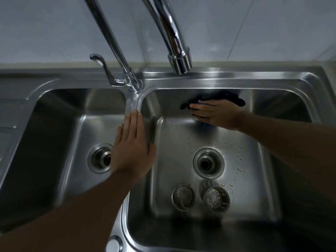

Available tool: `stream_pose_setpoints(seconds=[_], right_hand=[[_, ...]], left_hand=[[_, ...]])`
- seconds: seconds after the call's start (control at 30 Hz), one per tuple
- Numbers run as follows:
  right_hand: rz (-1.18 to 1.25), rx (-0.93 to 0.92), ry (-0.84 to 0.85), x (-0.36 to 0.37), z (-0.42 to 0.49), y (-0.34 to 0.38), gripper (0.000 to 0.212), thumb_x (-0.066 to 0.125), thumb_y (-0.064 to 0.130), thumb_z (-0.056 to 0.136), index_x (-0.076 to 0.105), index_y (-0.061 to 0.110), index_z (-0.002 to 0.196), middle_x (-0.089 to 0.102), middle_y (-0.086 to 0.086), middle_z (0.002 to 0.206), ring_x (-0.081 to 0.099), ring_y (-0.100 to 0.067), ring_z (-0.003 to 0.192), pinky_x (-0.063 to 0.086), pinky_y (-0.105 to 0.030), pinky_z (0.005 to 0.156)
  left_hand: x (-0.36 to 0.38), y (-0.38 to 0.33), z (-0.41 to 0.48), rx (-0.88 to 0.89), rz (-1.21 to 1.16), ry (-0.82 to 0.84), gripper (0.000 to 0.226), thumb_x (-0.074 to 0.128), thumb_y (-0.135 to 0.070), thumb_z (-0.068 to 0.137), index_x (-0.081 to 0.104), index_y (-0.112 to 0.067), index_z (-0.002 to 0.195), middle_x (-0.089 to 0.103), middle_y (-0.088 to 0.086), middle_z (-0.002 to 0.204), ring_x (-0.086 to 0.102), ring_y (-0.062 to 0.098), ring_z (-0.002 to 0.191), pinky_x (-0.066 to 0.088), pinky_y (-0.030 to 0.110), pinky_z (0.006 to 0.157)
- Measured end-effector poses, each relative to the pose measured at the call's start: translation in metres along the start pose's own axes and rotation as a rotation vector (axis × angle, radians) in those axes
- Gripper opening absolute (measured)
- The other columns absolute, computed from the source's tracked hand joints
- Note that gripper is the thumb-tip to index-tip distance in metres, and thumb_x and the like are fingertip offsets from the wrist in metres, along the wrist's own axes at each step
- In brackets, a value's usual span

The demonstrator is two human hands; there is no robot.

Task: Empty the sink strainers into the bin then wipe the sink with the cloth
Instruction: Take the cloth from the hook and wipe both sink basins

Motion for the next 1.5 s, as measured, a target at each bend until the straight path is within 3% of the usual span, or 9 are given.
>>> stream_pose_setpoints(seconds=[0.2, 0.3, 0.4, 0.7, 0.9, 1.0, 1.2, 1.37, 1.5], right_hand=[[0.239, 0.091, -0.206, -0.047, 0.088, -0.002, 0.044, 0.031, 0.016, 0.105, 0.068, 0.023, 0.128, 0.057, 0.002, 0.146, 0.039, -0.025, 0.145, 0.033, -0.041, 0.119], [0.293, 0.049, -0.128, -0.051, 0.105, -0.003, 0.049, 0.024, 0.018, 0.105, 0.063, 0.029, 0.134, 0.049, 0.006, 0.152, 0.030, -0.023, 0.149, 0.021, -0.040, 0.123], [0.292, -0.038, -0.072, -0.026, 0.054, -0.003, 0.043, 0.034, 0.012, 0.104, 0.074, 0.022, 0.118, 0.061, 0.002, 0.140, 0.043, -0.025, 0.143, 0.033, -0.042, 0.119], [0.452, 0.138, 0.782, 0.014, -0.132, -0.003, 0.042, 0.047, 0.041, 0.098, 0.051, 0.036, 0.139, 0.039, 0.008, 0.157, 0.026, -0.019, 0.150, 0.022, -0.036, 0.113], [0.703, 0.296, 0.951, -0.003, -0.128, 0.012, 0.046, 0.049, 0.063, 0.089, 0.069, 0.027, 0.110, 0.069, 0.001, 0.116, 0.065, -0.022, 0.105, 0.047, -0.033, 0.081], [0.814, 0.160, 1.071, -0.015, -0.139, 0.017, 0.033, 0.059, 0.053, 0.085, 0.059, 0.023, 0.072, 0.066, 0.002, 0.089, 0.062, -0.020, 0.081, 0.035, -0.026, 0.059], [0.514, 0.366, 0.854, -0.009, -0.130, 0.003, 0.042, 0.059, 0.047, 0.089, 0.058, 0.038, 0.130, 0.060, 0.009, 0.133, 0.055, -0.018, 0.122, 0.036, -0.037, 0.098], [0.825, 0.584, 0.874, 0.001, -0.131, 0.034, 0.035, 0.060, 0.048, 0.089, 0.065, 0.027, 0.116, 0.069, -0.001, 0.110, 0.067, -0.024, 0.095, 0.046, -0.032, 0.073], [1.152, 1.159, 0.288, 0.013, -0.111, 0.038, 0.036, 0.066, 0.028, 0.086, 0.065, 0.009, 0.116, 0.063, -0.022, 0.107, 0.058, -0.043, 0.095, 0.050, -0.045, 0.083]], left_hand=[[0.002, 0.000, 0.001, -0.010, -0.009, 0.001, 0.089, 0.049, -0.033, 0.091, -0.002, -0.007, 0.159, -0.006, 0.008, 0.169, -0.007, 0.021, 0.156, 0.000, 0.038, 0.126], [0.002, 0.000, 0.001, -0.015, -0.006, 0.002, 0.087, 0.048, -0.032, 0.092, -0.001, -0.007, 0.159, -0.004, 0.008, 0.169, -0.006, 0.021, 0.156, 0.002, 0.039, 0.127], [0.002, 0.000, 0.002, -0.017, -0.008, 0.000, 0.086, 0.048, -0.031, 0.092, -0.001, -0.008, 0.160, -0.005, 0.008, 0.169, -0.006, 0.021, 0.156, 0.003, 0.039, 0.127], [-0.001, -0.002, 0.001, -0.004, 0.003, 0.011, 0.085, 0.048, -0.032, 0.095, -0.002, -0.006, 0.159, -0.005, 0.010, 0.169, -0.005, 0.024, 0.156, 0.002, 0.039, 0.126], [-0.002, -0.004, 0.001, -0.011, 0.009, 0.011, 0.084, 0.048, -0.031, 0.095, 0.001, -0.004, 0.159, -0.001, 0.012, 0.168, 0.000, 0.027, 0.156, 0.005, 0.043, 0.126], [-0.004, -0.005, 0.000, -0.017, 0.015, 0.004, 0.085, 0.036, -0.039, 0.089, 0.002, -0.004, 0.159, 0.001, 0.013, 0.168, 0.002, 0.028, 0.156, 0.007, 0.043, 0.126], [-0.001, -0.005, 0.002, -0.013, 0.023, -0.013, 0.086, 0.035, -0.039, 0.086, 0.004, -0.004, 0.159, 0.003, 0.014, 0.168, 0.003, 0.028, 0.156, 0.006, 0.042, 0.126], [0.000, -0.004, 0.002, -0.010, 0.028, -0.015, 0.086, 0.035, -0.040, 0.088, 0.004, -0.004, 0.159, 0.003, 0.013, 0.168, 0.003, 0.028, 0.156, 0.006, 0.042, 0.126], [0.002, -0.001, 0.003, -0.004, 0.030, -0.025, 0.083, 0.040, -0.038, 0.092, 0.003, -0.005, 0.159, 0.002, 0.013, 0.168, 0.002, 0.028, 0.156, 0.007, 0.043, 0.126]])
Point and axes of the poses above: each hand's wrist, its own z-axis towards the middle knuckle, its own x-axis out of the palm, y = z × x, the point moved 2 cm from there along z, towards the middle knuckle
